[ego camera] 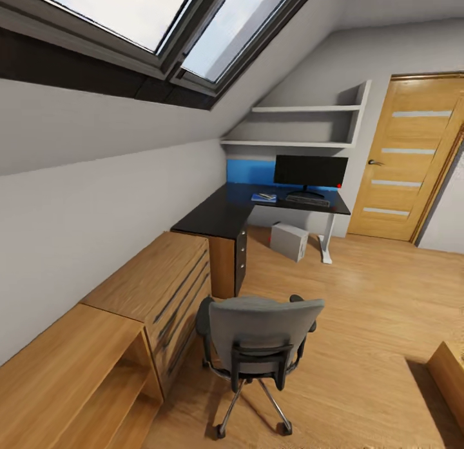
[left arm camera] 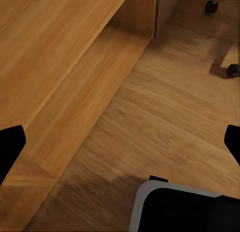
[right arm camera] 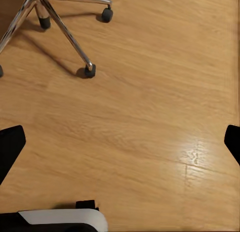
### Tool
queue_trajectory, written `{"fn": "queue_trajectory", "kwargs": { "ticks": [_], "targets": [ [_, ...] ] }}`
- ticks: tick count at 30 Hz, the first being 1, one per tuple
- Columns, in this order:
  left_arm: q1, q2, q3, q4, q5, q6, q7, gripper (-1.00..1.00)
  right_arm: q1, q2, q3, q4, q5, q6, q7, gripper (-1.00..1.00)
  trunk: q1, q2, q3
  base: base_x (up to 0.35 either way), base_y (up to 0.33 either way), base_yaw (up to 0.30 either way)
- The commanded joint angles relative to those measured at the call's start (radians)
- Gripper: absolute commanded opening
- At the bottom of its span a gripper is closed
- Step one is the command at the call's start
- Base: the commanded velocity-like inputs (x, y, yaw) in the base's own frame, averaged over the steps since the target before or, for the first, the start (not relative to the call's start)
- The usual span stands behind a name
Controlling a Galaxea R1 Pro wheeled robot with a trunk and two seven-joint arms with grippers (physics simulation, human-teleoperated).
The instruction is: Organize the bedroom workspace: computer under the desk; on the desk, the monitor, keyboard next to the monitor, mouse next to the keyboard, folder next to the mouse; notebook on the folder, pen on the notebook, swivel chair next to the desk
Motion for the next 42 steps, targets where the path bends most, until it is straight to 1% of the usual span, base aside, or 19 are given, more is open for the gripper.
{"fn": "queue_trajectory", "kwargs": {
  "ticks": [1,17,28,33,42],
  "targets": [
    [0.000,0.000,-0.009,-0.002,0.002,-0.001,0.007,1.00,-0.001,0.001,0.009,0.002,-0.001,-0.003,-0.007,1.00,0.000,-0.001,-0.001,0.000,0.234,-0.254],
    [0.000,-0.005,-0.010,-0.002,0.002,0.000,0.008,1.00,-0.001,0.001,0.009,0.002,-0.001,-0.003,-0.007,1.00,0.000,-0.001,-0.001,0.000,0.150,-0.254],
    [0.000,-0.006,-0.010,-0.002,0.002,0.002,0.008,1.00,-0.001,0.001,0.009,0.002,-0.001,-0.003,-0.007,1.00,0.000,-0.001,-0.001,0.000,0.036,-0.254],
    [0.000,-0.006,-0.010,-0.002,0.002,0.001,0.008,1.00,-0.001,0.001,0.009,0.002,-0.001,-0.003,-0.007,1.00,0.000,-0.001,-0.001,0.000,0.191,-0.254],
    [0.000,-0.005,-0.010,-0.002,0.002,0.002,0.008,1.00,-0.001,0.002,0.009,0.002,-0.001,-0.001,-0.007,1.00,0.000,-0.001,-0.001,0.000,0.078,-0.234]
  ]
}}
